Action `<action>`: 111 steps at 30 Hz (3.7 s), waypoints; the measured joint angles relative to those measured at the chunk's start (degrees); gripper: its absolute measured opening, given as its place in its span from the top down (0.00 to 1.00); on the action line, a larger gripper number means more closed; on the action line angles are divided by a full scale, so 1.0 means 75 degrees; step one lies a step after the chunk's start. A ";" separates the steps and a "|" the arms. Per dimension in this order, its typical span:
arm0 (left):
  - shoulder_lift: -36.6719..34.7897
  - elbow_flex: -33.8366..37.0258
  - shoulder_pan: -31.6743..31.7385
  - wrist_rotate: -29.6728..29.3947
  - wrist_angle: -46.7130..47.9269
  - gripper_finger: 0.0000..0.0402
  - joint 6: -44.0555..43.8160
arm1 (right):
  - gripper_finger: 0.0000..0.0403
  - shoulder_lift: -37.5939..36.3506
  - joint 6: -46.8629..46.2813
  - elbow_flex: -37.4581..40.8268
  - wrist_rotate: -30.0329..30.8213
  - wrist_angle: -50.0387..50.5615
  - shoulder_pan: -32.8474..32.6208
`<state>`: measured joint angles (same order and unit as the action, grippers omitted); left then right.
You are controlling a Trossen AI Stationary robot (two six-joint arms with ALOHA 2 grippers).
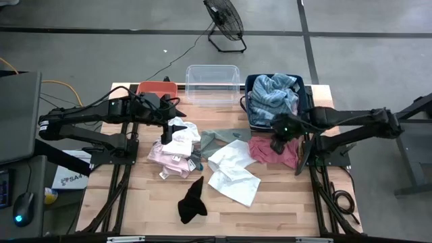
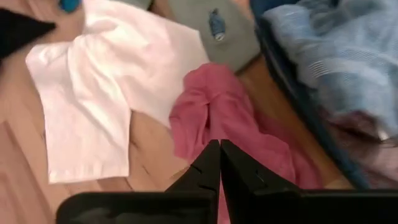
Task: Pick & Place Cloths
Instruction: Put the pink underwear into the transparent bin
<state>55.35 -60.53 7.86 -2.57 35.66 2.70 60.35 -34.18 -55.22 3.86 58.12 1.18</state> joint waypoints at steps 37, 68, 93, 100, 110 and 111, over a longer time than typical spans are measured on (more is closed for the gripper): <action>0.0000 -0.0006 0.0003 0.0001 0.0006 0.45 0.0079 | 0.46 0.2189 -0.0902 0.3137 0.0519 -0.1868 -0.1484; 0.0000 -0.0006 0.0002 0.0003 -0.0009 0.45 0.0023 | 0.99 -0.0047 -0.0366 0.1189 0.0906 -0.3115 -0.2016; 0.1085 -0.0003 0.0000 0.0125 -0.2803 0.45 0.1474 | 0.99 0.1502 0.4382 0.1185 0.2815 -0.9802 -0.0905; 0.1613 0.0003 0.0002 0.0131 -0.3400 0.29 0.2008 | 0.99 0.1896 0.4406 0.1185 0.2605 -1.0906 -0.0500; 0.2163 0.0003 0.0000 -0.0194 -0.4501 0.08 0.2071 | 0.99 0.2513 0.4541 0.1185 0.1919 -1.2843 0.0053; 0.2184 0.0003 0.0000 -0.0334 -0.4546 0.08 0.2070 | 0.99 0.2587 0.4539 0.1185 0.1838 -1.3000 0.0076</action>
<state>71.74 -60.51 7.86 -5.07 1.57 18.22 79.75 -0.14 -46.33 17.65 -39.38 1.74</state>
